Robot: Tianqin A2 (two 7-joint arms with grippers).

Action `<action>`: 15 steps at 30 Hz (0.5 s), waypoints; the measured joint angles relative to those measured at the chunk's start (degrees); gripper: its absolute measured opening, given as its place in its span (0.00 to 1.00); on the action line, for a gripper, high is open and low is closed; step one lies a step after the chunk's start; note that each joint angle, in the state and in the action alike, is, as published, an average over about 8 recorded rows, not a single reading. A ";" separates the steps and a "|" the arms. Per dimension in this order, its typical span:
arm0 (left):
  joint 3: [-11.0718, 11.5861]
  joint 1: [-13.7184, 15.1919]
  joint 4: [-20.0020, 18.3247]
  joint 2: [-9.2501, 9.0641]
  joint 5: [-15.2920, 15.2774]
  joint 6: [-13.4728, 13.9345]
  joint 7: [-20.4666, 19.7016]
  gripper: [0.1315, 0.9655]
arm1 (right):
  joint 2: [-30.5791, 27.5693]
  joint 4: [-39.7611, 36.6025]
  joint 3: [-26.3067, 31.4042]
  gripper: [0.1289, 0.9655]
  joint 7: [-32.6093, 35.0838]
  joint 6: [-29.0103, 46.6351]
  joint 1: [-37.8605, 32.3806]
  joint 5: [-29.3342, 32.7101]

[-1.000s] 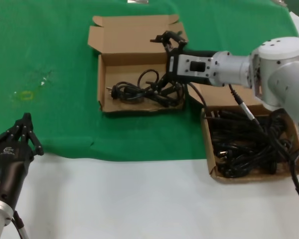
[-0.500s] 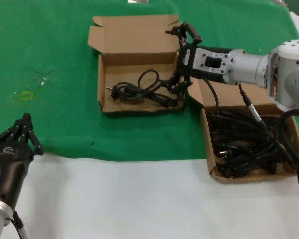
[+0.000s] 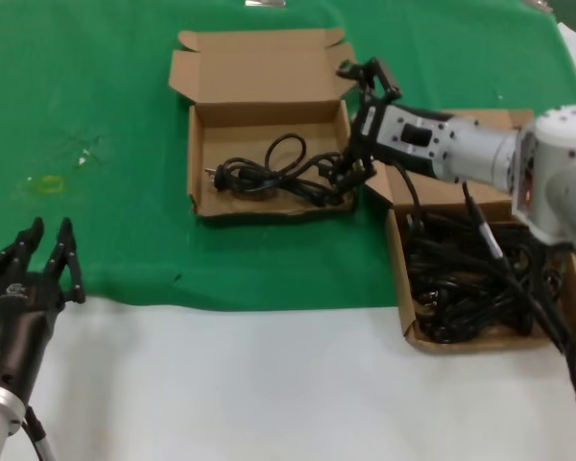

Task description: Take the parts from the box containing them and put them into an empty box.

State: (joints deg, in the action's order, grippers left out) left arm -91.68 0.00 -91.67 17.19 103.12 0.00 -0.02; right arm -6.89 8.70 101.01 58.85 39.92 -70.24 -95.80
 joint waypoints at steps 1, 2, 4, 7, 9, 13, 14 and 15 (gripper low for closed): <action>0.00 0.00 0.00 0.00 0.00 0.00 0.00 0.10 | -0.14 1.10 -0.12 1.00 -0.78 -0.53 0.94 -0.10; 0.00 0.00 0.00 0.00 0.00 0.00 0.00 0.11 | -0.28 2.23 -0.25 1.00 -1.59 -1.08 1.90 -0.20; 0.00 0.00 0.00 0.00 0.00 0.00 0.00 0.15 | -0.56 4.54 -0.51 1.00 -3.23 -2.19 3.85 -0.40; 0.00 0.00 0.00 0.00 0.01 0.00 0.00 0.20 | -1.01 8.10 -0.91 1.00 -5.75 -3.90 6.86 -0.71; 0.00 0.00 0.00 0.00 0.01 0.00 0.00 0.20 | -1.30 10.49 -1.18 1.00 -7.45 -5.05 8.89 -0.93; 0.00 0.00 0.00 0.00 0.01 0.00 0.00 0.25 | -1.90 15.32 -1.72 1.00 -10.87 -7.38 12.98 -1.35; 0.00 0.00 0.00 0.00 0.00 0.00 0.00 0.28 | -2.05 16.54 -1.86 1.00 -11.74 -7.96 14.01 -1.46; 0.00 0.00 0.00 0.00 0.00 0.00 0.00 0.31 | -2.20 17.72 -2.00 1.00 -12.57 -8.53 15.01 -1.57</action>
State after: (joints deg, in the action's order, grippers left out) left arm -91.68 0.00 -91.67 17.19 103.12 0.00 -0.02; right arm -9.09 26.42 99.01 46.28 31.39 -55.23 -97.37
